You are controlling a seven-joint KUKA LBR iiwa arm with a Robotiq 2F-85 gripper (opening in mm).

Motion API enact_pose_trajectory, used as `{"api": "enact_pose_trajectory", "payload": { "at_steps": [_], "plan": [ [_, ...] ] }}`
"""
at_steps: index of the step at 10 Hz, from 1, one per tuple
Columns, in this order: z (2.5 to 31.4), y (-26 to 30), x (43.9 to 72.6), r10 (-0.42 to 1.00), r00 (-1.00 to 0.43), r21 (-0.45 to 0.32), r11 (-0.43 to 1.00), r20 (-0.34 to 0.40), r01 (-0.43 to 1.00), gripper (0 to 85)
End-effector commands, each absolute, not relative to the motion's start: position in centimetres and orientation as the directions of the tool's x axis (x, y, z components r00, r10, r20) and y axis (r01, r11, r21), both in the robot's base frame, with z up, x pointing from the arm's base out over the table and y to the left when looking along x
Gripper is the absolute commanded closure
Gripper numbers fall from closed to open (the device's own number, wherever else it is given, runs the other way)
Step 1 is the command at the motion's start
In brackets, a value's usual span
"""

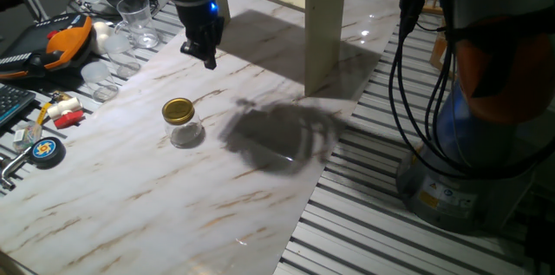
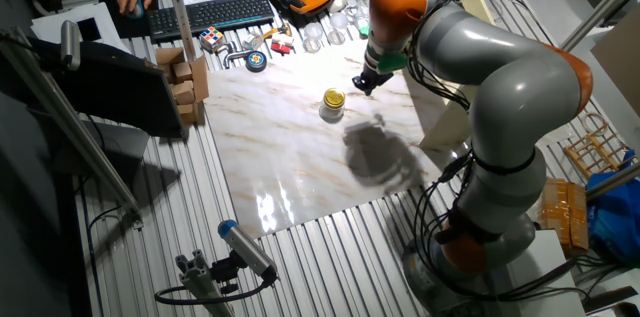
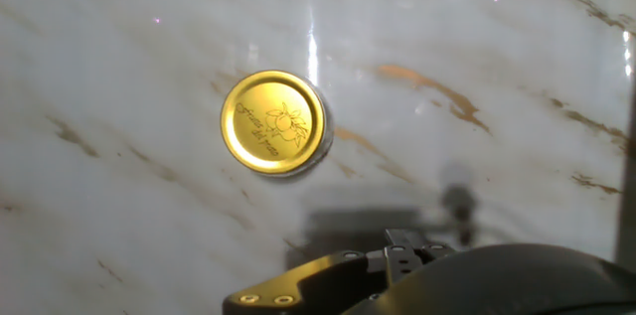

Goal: Put the object on the shelf

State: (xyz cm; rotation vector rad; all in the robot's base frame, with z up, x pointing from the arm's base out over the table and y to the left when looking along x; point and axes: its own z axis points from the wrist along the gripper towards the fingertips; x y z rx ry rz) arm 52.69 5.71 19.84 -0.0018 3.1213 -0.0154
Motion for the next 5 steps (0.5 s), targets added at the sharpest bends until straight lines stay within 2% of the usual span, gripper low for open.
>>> {"api": "enact_pose_trajectory", "payload": {
  "at_steps": [1,5],
  "plan": [
    [20.0,6.0,52.8,0.008,-1.000,-0.018,1.000,-0.022,0.009,85.0],
    [19.0,7.4,53.2,0.033,-0.999,-0.016,0.999,-0.032,0.033,85.0]
  ]
}}
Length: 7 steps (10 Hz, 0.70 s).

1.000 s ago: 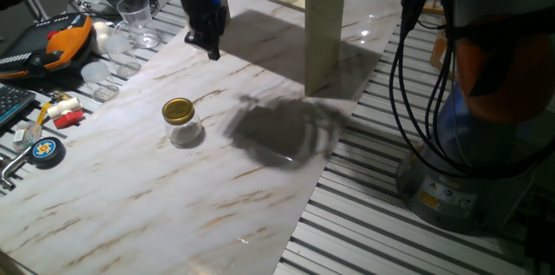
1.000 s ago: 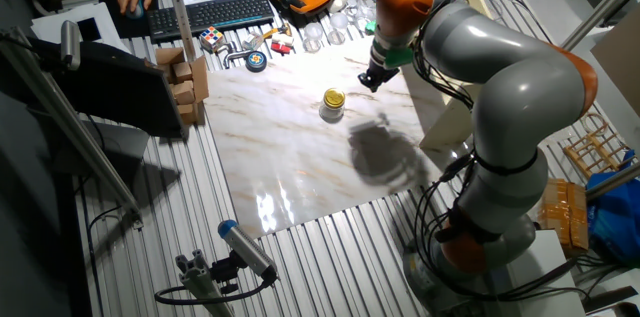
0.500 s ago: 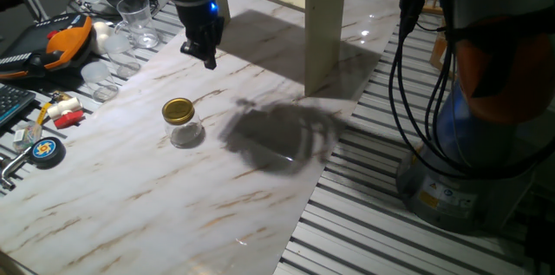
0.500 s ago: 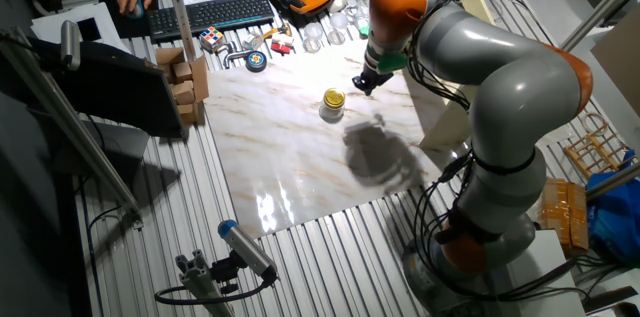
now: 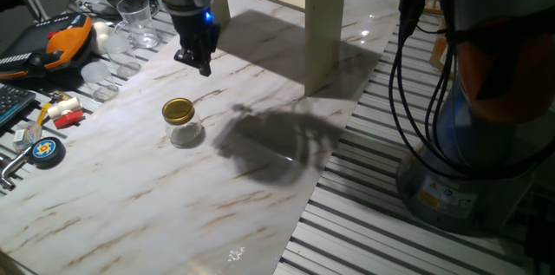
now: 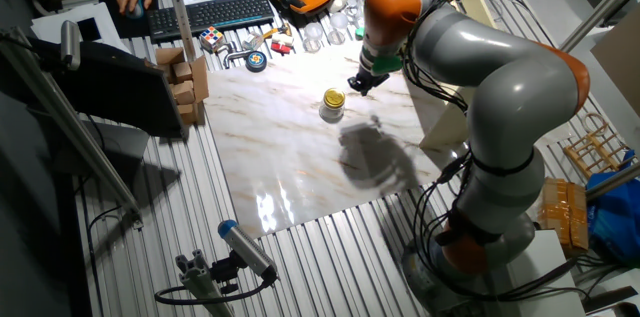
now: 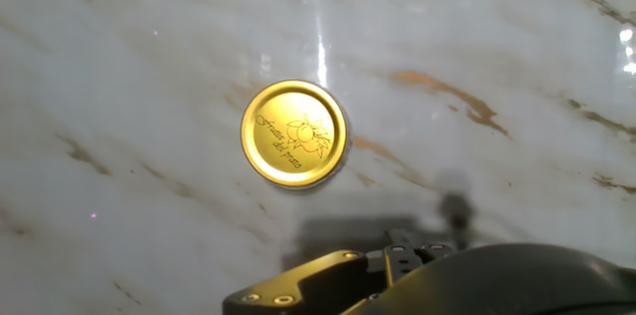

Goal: Put the object on the shelf

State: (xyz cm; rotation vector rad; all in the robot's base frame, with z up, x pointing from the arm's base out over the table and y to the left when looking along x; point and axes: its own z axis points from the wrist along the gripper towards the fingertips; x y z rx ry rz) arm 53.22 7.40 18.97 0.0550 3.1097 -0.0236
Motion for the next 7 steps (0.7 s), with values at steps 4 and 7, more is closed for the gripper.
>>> {"api": "enact_pose_trajectory", "payload": {
  "at_steps": [4,7],
  "plan": [
    [18.96,7.40,53.22,0.050,-0.999,-0.016,0.999,-0.023,0.050,85.0],
    [18.96,7.40,53.22,0.025,-1.000,-0.004,1.000,-0.005,0.026,85.0]
  ]
}}
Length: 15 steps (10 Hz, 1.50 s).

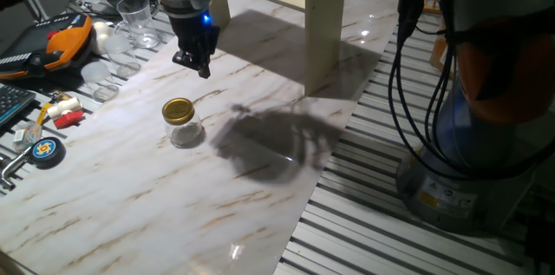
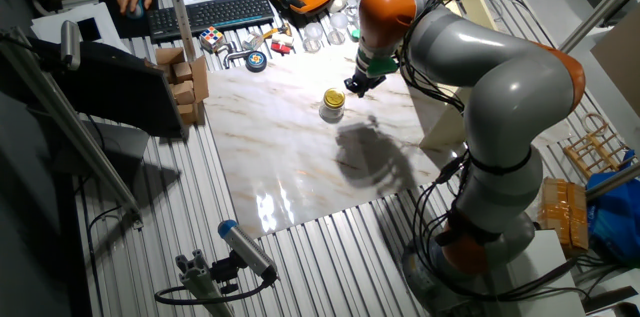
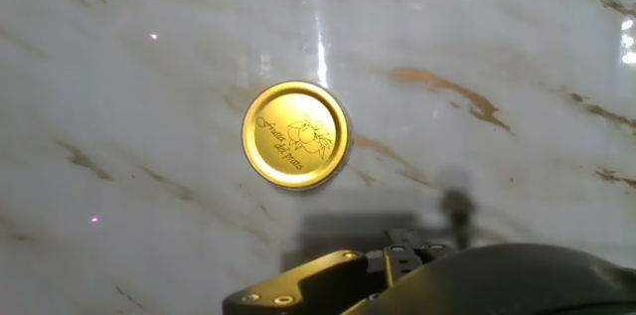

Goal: Put the object on the shelf

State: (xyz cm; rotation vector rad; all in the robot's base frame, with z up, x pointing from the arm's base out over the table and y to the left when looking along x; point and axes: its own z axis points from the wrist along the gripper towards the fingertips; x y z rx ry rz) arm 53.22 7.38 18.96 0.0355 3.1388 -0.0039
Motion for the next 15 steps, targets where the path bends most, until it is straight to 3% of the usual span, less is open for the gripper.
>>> {"api": "enact_pose_trajectory", "payload": {
  "at_steps": [1,4,8,15],
  "plan": [
    [19.0,7.4,53.2,0.001,-1.000,0.003,1.000,0.007,0.001,85.0],
    [19.0,7.4,53.2,-0.030,-1.000,-0.031,0.999,-0.001,-0.030,85.0],
    [18.3,8.4,54.4,0.001,-0.999,0.003,1.000,-0.042,0.001,85.0],
    [16.5,10.9,56.1,0.012,-0.999,0.023,1.000,-0.031,0.012,85.0]
  ]
}}
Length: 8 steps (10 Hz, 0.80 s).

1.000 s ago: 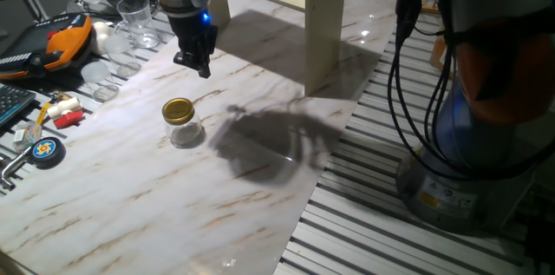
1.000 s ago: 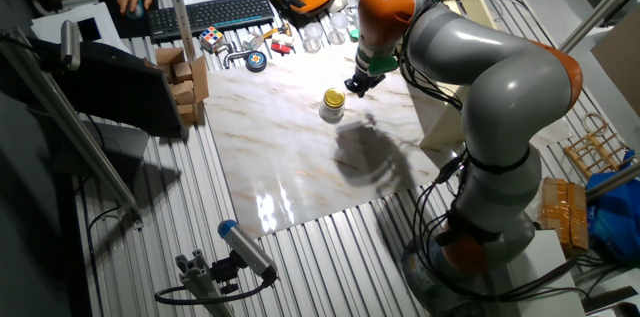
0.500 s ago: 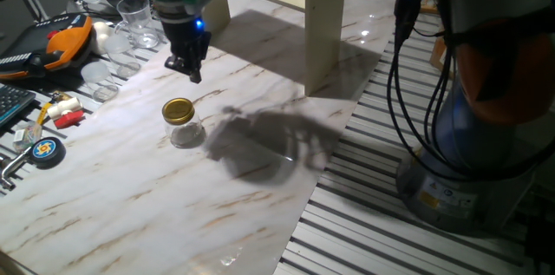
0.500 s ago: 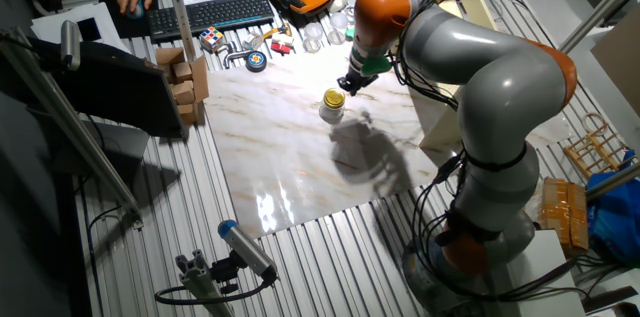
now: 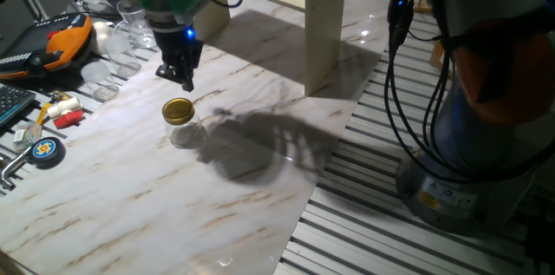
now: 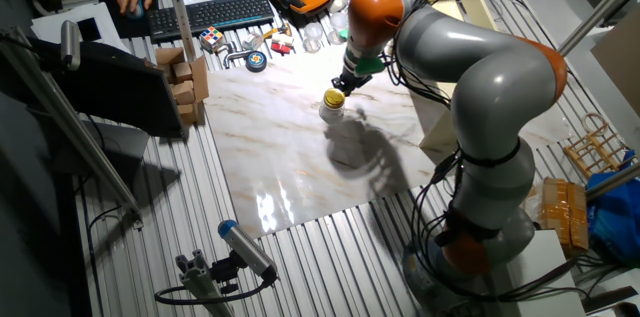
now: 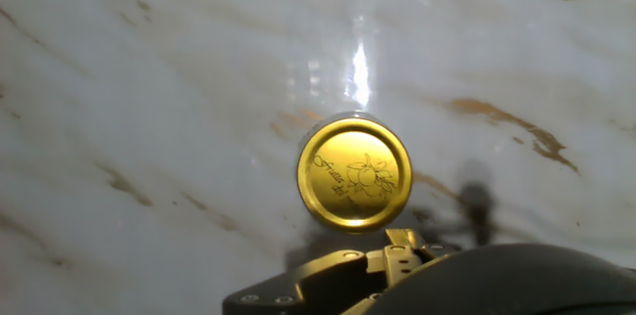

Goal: Put the object on the shelf

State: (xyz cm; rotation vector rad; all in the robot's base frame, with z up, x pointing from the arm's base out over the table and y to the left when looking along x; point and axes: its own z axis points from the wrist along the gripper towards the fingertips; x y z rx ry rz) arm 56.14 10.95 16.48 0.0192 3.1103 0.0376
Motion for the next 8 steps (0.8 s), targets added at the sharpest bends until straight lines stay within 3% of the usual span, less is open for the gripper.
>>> {"api": "enact_pose_trajectory", "payload": {
  "at_steps": [1,3,8],
  "plan": [
    [16.4,11.3,56.3,0.014,-0.999,0.024,1.000,-0.031,0.013,85.0],
    [16.3,12.2,56.3,0.024,-0.999,0.013,1.000,-0.035,0.024,85.0],
    [15.4,13.0,56.0,0.091,-0.989,0.030,0.996,-0.113,0.088,0.0]
  ]
}}
